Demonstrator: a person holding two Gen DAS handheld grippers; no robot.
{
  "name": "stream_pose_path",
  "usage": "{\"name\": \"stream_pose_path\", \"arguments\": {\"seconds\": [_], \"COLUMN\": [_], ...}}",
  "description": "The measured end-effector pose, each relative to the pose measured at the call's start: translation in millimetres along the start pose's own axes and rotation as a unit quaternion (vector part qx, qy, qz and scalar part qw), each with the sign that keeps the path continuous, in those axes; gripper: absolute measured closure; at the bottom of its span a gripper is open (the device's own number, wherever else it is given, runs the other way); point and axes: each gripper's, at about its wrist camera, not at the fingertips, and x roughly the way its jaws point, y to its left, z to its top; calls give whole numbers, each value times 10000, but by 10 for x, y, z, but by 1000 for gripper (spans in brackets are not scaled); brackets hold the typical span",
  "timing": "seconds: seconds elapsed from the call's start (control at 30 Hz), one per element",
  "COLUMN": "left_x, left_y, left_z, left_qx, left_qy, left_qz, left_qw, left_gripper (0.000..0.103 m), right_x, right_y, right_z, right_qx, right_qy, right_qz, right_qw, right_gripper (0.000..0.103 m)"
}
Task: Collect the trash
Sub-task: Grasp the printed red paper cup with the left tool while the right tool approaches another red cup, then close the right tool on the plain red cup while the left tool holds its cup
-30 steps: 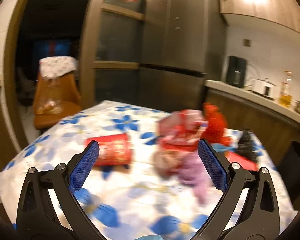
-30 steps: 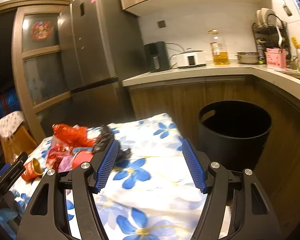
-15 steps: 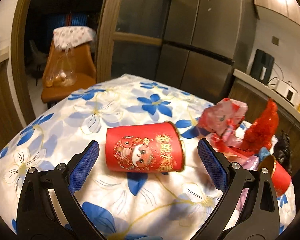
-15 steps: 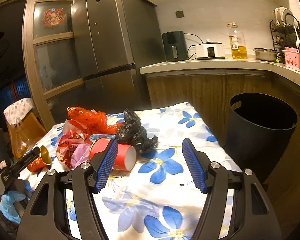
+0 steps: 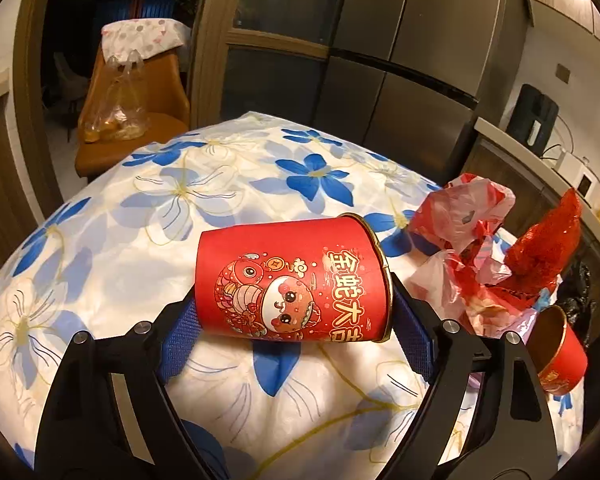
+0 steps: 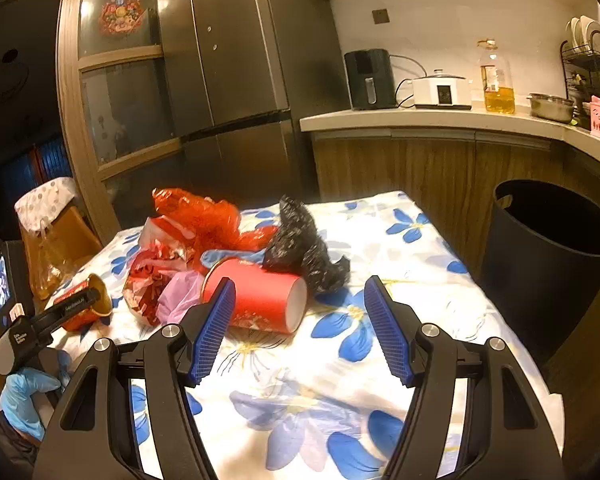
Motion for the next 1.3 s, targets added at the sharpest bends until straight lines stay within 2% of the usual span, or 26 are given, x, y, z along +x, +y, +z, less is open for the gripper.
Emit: {"name": "stream_pose_path", "arguments": {"seconds": [0.3,0.47,0.57,0.8,1.2,1.3], "left_x": [-225,-470,-610,-818,-870,-863], "left_y": [64,107,116,85,28,14], "left_z": [-64,-145,-182,-208,-213,-222], "left_qx": [-64,-42,-5,170,299,316], "left_qy": [-190,-326,-411,-580,-582,-562], "left_qz": [-354,-495,-583,-727,-983,-1002], "left_qw": [9992,9982,9975,9955,9930,9929], "left_gripper": [20,20,20,20,20,20], "right_x": [231,387,530,745,1011,1020], "right_y": [157,249,302,471,448,424], "right_z": [-109,-142,-129,-77,-98,-106], "right_qx": [-28,49,166,126,231,230], "right_qy": [306,397,514,458,587,610], "right_qz": [157,137,134,-3,-398,-376], "right_qw": [9994,9991,9984,9989,9972,9972], "right_gripper": [36,18,16,10,11,21]}}
